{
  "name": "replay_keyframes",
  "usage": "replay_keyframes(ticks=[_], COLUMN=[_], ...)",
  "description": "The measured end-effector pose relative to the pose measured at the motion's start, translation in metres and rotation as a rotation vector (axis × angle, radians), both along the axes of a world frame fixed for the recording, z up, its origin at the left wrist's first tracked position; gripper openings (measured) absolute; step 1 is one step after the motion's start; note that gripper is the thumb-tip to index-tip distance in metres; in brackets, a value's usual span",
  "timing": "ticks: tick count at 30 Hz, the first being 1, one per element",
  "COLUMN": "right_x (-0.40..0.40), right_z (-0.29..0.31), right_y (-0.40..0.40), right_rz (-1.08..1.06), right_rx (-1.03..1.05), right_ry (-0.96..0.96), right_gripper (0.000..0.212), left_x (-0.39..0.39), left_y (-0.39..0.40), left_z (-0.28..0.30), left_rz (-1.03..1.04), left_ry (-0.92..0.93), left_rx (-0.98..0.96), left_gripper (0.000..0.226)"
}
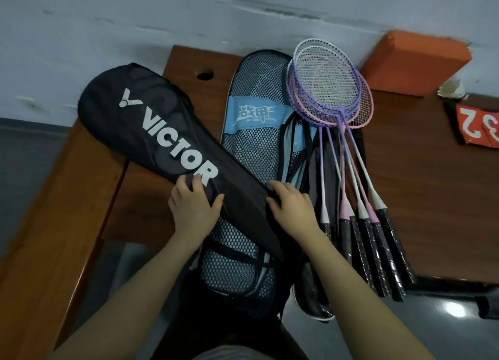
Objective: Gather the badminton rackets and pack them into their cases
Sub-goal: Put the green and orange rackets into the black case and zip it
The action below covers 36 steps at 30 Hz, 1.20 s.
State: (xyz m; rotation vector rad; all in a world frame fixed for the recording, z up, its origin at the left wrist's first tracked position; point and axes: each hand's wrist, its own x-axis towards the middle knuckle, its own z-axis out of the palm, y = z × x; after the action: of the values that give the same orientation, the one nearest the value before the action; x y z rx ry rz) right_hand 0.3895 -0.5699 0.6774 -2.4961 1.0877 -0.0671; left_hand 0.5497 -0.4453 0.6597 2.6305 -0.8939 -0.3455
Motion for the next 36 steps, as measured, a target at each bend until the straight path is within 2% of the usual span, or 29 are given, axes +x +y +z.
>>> replay_keyframes(ticks=[4, 8, 13, 17, 21, 26, 36], right_x=[0.04, 0.07, 0.092, 0.091, 0.081, 0.07, 0.058], right_z=[-0.003, -0.006, -0.002, 0.001, 0.005, 0.013, 0.033], right_y=[-0.005, -0.013, -0.021, -0.017, 0.005, 0.026, 0.059], right_rz=[0.065, 0.112, 0.193, 0.265, 0.26, 0.216, 0.057], right_rx=[-0.025, 0.035, 0.144, 0.198, 0.15, 0.088, 0.019], right_ry=[0.009, 0.036, 0.039, -0.047, -0.219, -0.367, -0.593], right_gripper=[0.044, 0.049, 0.055, 0.056, 0.049, 0.041, 0.036], left_x=[0.021, 0.028, 0.028, 0.033, 0.035, 0.016, -0.002], left_y=[0.0, -0.001, -0.001, 0.008, 0.017, 0.02, 0.039], left_z=[-0.008, -0.014, -0.017, -0.011, 0.006, 0.028, 0.063], left_rz=[0.068, 0.124, 0.17, 0.213, 0.318, 0.356, 0.143], left_ry=[0.139, 0.302, 0.322, 0.363, 0.335, 0.262, 0.171], left_rx=[-0.039, -0.216, -0.322, -0.471, -0.611, -0.664, -0.754], left_gripper=[0.072, 0.071, 0.073, 0.068, 0.072, 0.074, 0.052])
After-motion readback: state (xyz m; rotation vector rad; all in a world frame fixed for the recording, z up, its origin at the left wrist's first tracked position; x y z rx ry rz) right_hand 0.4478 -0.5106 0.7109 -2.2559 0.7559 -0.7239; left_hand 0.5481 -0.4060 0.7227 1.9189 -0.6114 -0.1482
